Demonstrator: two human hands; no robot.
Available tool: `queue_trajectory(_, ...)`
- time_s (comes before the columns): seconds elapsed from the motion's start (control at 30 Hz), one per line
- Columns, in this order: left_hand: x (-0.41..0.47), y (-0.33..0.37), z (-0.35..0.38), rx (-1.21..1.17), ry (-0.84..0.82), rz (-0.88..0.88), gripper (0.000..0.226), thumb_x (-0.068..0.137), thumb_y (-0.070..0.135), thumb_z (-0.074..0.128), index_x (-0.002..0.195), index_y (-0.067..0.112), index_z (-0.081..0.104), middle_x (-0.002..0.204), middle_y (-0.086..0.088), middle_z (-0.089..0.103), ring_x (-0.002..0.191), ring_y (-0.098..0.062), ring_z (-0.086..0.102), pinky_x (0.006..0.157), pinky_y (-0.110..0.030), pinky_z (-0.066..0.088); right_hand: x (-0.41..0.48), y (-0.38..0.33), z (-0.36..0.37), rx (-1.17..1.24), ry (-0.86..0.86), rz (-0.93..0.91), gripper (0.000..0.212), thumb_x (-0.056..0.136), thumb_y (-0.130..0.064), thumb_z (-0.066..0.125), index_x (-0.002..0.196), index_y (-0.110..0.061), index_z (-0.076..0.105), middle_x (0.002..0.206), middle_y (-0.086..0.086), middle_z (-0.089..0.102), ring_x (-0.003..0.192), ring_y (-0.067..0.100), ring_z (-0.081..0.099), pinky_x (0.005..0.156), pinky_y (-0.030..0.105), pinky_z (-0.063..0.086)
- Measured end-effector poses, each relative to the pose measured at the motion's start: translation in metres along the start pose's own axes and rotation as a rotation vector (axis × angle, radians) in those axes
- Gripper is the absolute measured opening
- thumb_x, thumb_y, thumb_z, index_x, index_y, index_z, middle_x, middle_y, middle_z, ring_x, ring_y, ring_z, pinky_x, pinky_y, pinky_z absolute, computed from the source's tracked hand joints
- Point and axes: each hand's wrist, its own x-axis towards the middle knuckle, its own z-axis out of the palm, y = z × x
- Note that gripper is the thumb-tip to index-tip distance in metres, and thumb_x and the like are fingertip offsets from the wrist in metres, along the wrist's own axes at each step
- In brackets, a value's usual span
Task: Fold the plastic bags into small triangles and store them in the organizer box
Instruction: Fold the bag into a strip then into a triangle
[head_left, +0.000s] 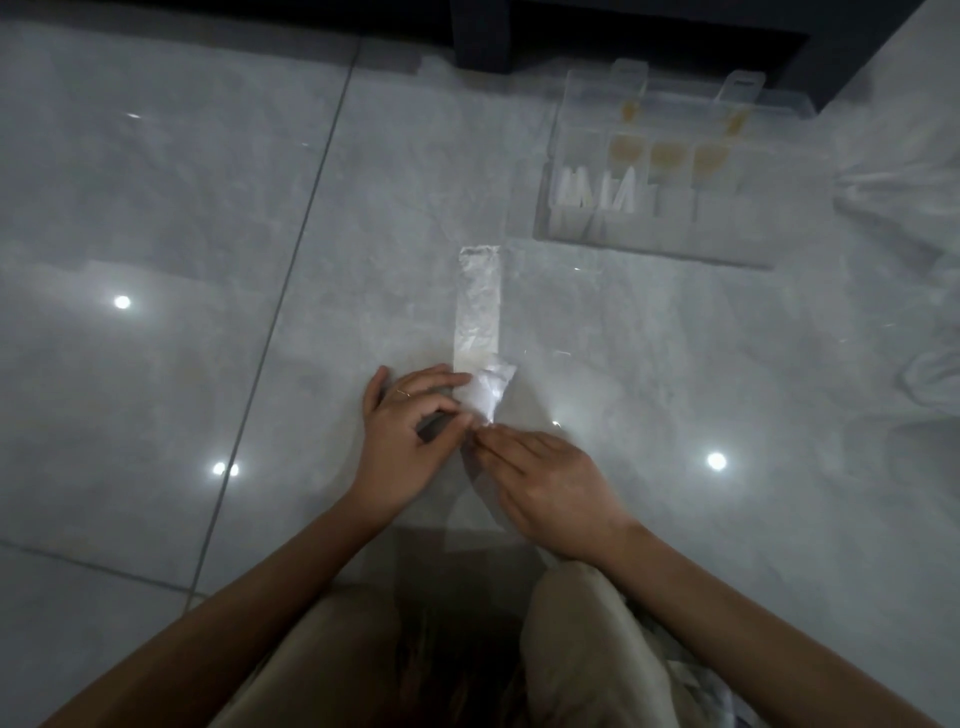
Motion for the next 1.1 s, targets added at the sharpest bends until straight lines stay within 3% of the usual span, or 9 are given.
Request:
queue_trajectory(0.17,0.003,0.009,0.002,0.016,-0.005,-0.049,0.030,0.078,0.049,0.056,0.081,0.023,0.072,0.110,0.021,0.057,0.112,0.004,0.049,0.108,-0.058,0.017,-0.002,0.001,-0.002,0.008,-0.033,-0.009,0.038,0.089,-0.017,0.045,0.118,-0.007,0.067,0.121,0.009,0.067,0.109,0.022,0.065,0.091,0.030,0.052)
queue_trajectory(0.37,0.003,0.008,-0.005,0.004,-0.047,-0.012,0.030,0.079,0.047,0.056,0.091,0.023,0.071,0.117,0.020,0.057,0.116,0.002,0.049,0.108,-0.057,0.018,-0.001,-0.001,-0.008,0.138,0.019,0.141,0.022,0.087,-0.018,0.045,0.103,-0.013,0.059,0.104,0.006,0.057,0.081,0.020,0.059,0.071,0.029,0.052)
queue_trajectory(0.43,0.001,0.003,-0.008,-0.019,-0.075,0.010,0.030,0.080,0.044,0.056,0.102,0.027,0.068,0.122,0.019,0.056,0.122,0.006,0.044,0.109,-0.055,0.015,-0.002,0.003,-0.007,0.273,0.091,0.256,0.017,0.084,-0.014,0.051,0.097,-0.010,0.061,0.103,0.005,0.055,0.090,0.017,0.056,0.078,0.021,0.047)
queue_trajectory(0.53,0.001,-0.002,-0.012,-0.073,-0.142,0.014,0.013,0.079,0.042,0.056,0.090,0.038,0.061,0.125,0.022,0.056,0.129,0.014,0.036,0.113,-0.050,0.011,0.001,0.010,-0.006,0.405,0.180,0.434,0.027,0.083,-0.022,0.058,0.106,-0.009,0.062,0.108,0.004,0.057,0.101,0.013,0.052,0.089,0.010,0.038)
queue_trajectory(0.67,0.000,0.000,-0.015,-0.101,-0.180,0.015,0.008,0.078,0.044,0.058,0.077,0.048,0.051,0.127,0.020,0.056,0.132,0.013,0.033,0.114,-0.045,0.008,0.012,0.011,-0.001,0.341,0.141,0.443,0.041,0.081,-0.041,0.060,0.109,-0.013,0.068,0.111,0.002,0.061,0.104,0.012,0.050,0.091,0.016,0.039)
queue_trajectory(0.77,0.001,-0.001,-0.015,-0.092,-0.188,0.005,0.010,0.077,0.048,0.058,0.072,0.044,0.050,0.127,0.023,0.055,0.133,0.011,0.034,0.115,-0.047,0.007,0.018,0.004,0.007,0.288,0.157,0.473,0.035,0.078,-0.046,0.059,0.097,-0.019,0.074,0.108,-0.002,0.061,0.103,0.010,0.048,0.086,0.022,0.037)
queue_trajectory(0.97,0.000,-0.001,-0.014,-0.053,-0.168,-0.011,0.029,0.074,0.063,0.058,0.070,0.035,0.055,0.123,0.023,0.058,0.131,0.009,0.039,0.116,-0.050,0.011,0.023,-0.003,0.015,0.297,0.226,0.572,0.029,0.078,-0.044,0.057,0.084,-0.022,0.075,0.103,-0.004,0.062,0.100,0.009,0.046,0.082,0.019,0.029)
queue_trajectory(1.1,0.001,-0.002,-0.015,-0.033,-0.166,-0.029,0.045,0.074,0.060,0.056,0.083,0.018,0.069,0.122,0.026,0.057,0.131,0.010,0.038,0.116,-0.051,0.010,0.023,-0.004,0.016,0.280,0.250,0.563,0.027,0.080,-0.043,0.057,0.084,-0.023,0.076,0.104,-0.004,0.062,0.100,0.011,0.047,0.082,0.019,0.028)
